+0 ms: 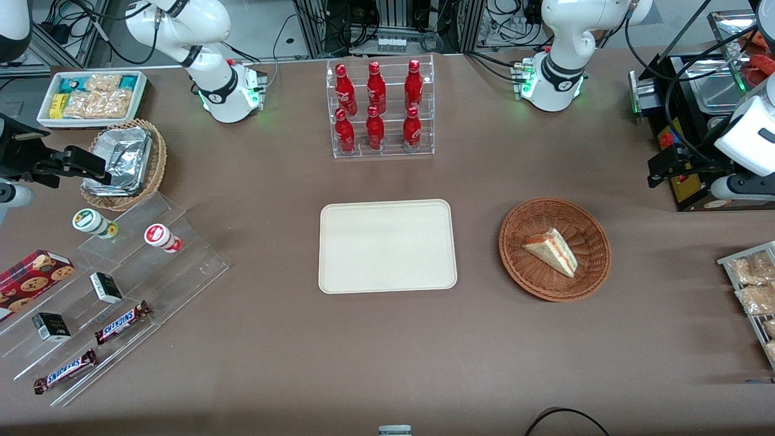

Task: Place sandwich from basket to tray
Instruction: 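Move the left gripper over the wicker basket and lower toward the sandwich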

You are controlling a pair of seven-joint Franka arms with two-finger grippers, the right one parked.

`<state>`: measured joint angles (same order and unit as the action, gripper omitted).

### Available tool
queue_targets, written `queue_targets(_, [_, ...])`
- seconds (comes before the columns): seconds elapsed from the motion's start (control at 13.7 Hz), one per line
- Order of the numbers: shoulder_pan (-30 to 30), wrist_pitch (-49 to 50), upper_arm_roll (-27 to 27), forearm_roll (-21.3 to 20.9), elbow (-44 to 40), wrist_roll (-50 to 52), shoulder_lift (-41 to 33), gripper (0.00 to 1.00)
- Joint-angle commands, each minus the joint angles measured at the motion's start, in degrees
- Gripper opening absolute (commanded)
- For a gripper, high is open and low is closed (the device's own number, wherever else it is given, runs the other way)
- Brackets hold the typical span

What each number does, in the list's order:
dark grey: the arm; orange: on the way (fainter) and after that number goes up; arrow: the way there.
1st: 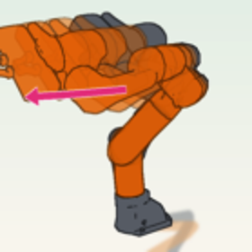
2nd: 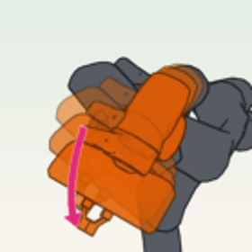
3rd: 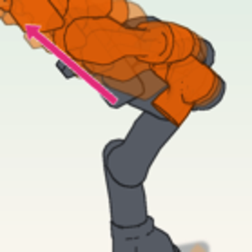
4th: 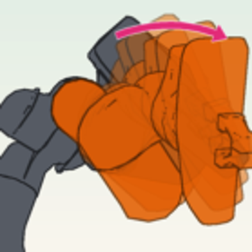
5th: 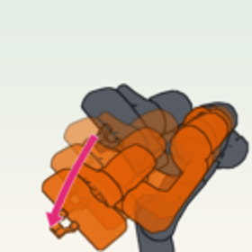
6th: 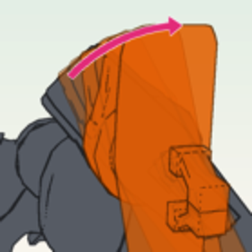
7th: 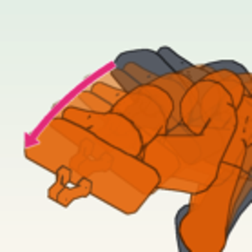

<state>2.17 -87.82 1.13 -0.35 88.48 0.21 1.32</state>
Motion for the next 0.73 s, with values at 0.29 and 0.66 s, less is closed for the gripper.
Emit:
queue_targets(0.29, [0.3, 1.4, 0.2, -0.9, 0.4, -0.1, 1.3, 1.00])
queue_targets(0.66, [0.4, -9.8, 2.9, -3.7, 10.5, 8.1, 1.2, 1.00])
